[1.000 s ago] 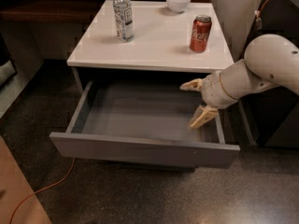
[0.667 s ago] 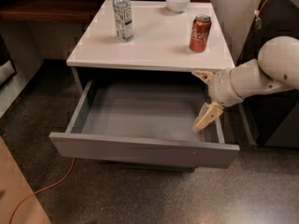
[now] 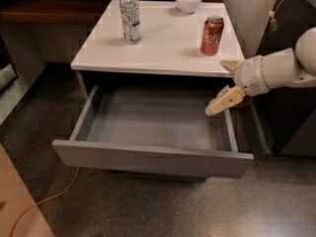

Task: Place coke can into top drawer

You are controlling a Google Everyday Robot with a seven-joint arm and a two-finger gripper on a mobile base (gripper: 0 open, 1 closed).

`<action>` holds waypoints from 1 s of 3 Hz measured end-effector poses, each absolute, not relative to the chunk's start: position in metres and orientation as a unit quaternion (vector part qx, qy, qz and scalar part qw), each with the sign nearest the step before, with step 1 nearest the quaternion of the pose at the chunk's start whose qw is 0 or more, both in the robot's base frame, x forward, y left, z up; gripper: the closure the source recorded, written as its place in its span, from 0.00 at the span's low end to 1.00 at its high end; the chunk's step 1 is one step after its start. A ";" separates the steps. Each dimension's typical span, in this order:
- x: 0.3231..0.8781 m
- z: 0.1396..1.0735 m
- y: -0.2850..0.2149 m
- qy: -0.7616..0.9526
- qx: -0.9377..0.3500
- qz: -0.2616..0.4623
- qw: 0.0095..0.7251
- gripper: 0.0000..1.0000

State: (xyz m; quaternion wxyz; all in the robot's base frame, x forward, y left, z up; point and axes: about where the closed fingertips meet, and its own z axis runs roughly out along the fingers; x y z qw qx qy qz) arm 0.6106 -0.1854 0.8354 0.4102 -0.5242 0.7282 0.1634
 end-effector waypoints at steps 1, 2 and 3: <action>0.632 0.854 -0.195 0.750 -0.480 0.167 0.424 0.00; 0.657 0.875 -0.204 0.765 -0.432 0.166 0.447 0.00; 0.681 0.890 -0.212 0.774 -0.397 0.168 0.464 0.00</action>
Offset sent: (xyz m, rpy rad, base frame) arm 0.0752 -0.0371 0.0690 0.1748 -0.0085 -0.3141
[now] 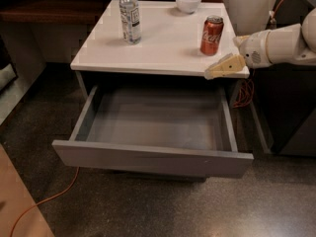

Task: Place coke can into top drawer

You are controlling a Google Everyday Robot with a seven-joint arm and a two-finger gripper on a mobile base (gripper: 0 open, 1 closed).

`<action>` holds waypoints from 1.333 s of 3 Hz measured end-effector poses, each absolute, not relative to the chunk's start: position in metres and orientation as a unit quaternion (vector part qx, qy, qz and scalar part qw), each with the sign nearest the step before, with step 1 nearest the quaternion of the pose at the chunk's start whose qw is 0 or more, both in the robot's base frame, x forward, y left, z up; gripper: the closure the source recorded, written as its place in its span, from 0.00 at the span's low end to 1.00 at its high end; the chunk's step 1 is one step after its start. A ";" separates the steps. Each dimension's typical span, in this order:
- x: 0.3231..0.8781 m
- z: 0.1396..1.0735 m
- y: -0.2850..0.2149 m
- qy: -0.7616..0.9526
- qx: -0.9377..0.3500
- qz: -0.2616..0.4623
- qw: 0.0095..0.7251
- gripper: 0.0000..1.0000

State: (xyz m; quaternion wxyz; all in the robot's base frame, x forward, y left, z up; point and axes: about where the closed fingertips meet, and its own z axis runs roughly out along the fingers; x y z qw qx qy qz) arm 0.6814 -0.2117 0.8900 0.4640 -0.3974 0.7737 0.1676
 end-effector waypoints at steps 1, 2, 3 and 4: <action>0.717 0.899 -0.225 0.779 -0.362 0.169 0.483 0.00; 0.741 0.902 -0.234 0.778 -0.345 0.173 0.496 0.00; 0.767 0.901 -0.238 0.776 -0.333 0.179 0.504 0.00; 0.797 0.902 -0.244 0.775 -0.325 0.179 0.512 0.00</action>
Offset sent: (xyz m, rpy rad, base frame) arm 0.0870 -0.0390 0.0202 0.1187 -0.0422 -0.1341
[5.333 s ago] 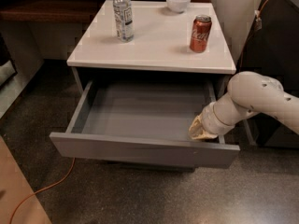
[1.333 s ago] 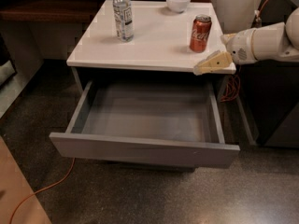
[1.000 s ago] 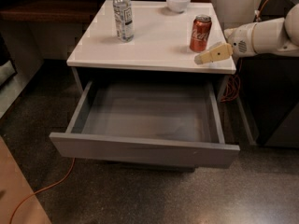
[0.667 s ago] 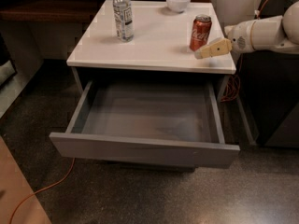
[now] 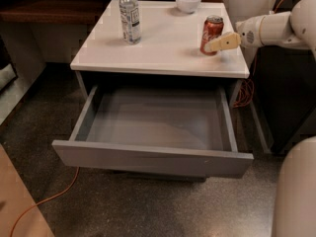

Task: Place coke can into top drawer

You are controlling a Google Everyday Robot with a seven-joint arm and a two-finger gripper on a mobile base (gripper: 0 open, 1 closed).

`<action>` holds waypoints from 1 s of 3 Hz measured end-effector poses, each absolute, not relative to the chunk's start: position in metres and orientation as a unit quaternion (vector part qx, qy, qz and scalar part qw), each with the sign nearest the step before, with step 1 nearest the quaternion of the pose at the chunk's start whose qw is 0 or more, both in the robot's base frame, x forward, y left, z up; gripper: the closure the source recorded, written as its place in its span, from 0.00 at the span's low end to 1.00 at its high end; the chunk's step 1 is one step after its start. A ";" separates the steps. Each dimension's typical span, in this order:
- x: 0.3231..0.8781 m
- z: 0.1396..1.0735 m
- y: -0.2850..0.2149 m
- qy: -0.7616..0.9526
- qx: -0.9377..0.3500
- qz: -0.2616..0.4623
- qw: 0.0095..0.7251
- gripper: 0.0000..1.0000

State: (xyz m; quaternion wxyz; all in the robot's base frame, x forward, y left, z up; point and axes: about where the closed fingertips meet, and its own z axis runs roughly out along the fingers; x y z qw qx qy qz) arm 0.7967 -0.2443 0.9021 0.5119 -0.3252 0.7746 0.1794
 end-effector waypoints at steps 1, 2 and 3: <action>0.811 0.904 -0.245 0.773 -0.324 0.179 0.515 0.00; 0.823 0.903 -0.232 0.769 -0.333 0.184 0.513 0.00; 0.831 0.898 -0.220 0.769 -0.342 0.188 0.507 0.18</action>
Offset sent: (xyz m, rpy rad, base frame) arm 0.0543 0.0116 0.0118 -0.0026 -0.0143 0.0370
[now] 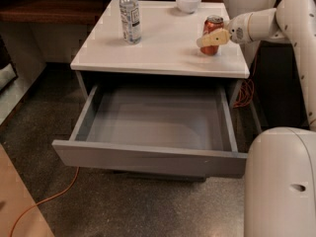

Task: Place coke can into top drawer

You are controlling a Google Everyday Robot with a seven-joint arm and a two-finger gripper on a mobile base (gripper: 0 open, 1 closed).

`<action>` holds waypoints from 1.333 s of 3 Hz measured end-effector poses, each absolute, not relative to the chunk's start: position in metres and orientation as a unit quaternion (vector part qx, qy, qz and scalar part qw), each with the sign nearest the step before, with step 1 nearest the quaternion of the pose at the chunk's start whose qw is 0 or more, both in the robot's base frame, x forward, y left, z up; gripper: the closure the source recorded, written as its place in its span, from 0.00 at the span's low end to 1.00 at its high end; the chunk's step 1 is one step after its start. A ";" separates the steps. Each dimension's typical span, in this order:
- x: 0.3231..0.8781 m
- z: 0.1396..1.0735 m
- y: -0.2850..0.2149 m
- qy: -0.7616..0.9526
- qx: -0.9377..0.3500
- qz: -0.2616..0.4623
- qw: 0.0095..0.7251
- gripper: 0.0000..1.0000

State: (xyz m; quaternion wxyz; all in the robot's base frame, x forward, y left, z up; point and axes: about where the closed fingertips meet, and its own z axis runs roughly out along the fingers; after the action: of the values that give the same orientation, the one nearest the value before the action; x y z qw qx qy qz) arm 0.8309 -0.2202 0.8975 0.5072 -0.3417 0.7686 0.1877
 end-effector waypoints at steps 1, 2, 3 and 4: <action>0.828 0.899 -0.213 0.763 -0.357 0.189 0.505 0.47; 0.813 0.906 -0.201 0.748 -0.384 0.191 0.507 0.78; 0.786 0.907 -0.186 0.733 -0.409 0.197 0.507 1.00; 0.751 0.910 -0.165 0.716 -0.437 0.202 0.506 1.00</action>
Offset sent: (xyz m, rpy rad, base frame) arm -0.0451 0.0259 0.0138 -0.0509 -0.0642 0.1104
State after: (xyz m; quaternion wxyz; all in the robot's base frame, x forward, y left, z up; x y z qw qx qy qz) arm 0.7506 -0.1648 0.9100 0.5057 -0.4366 0.7161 0.2021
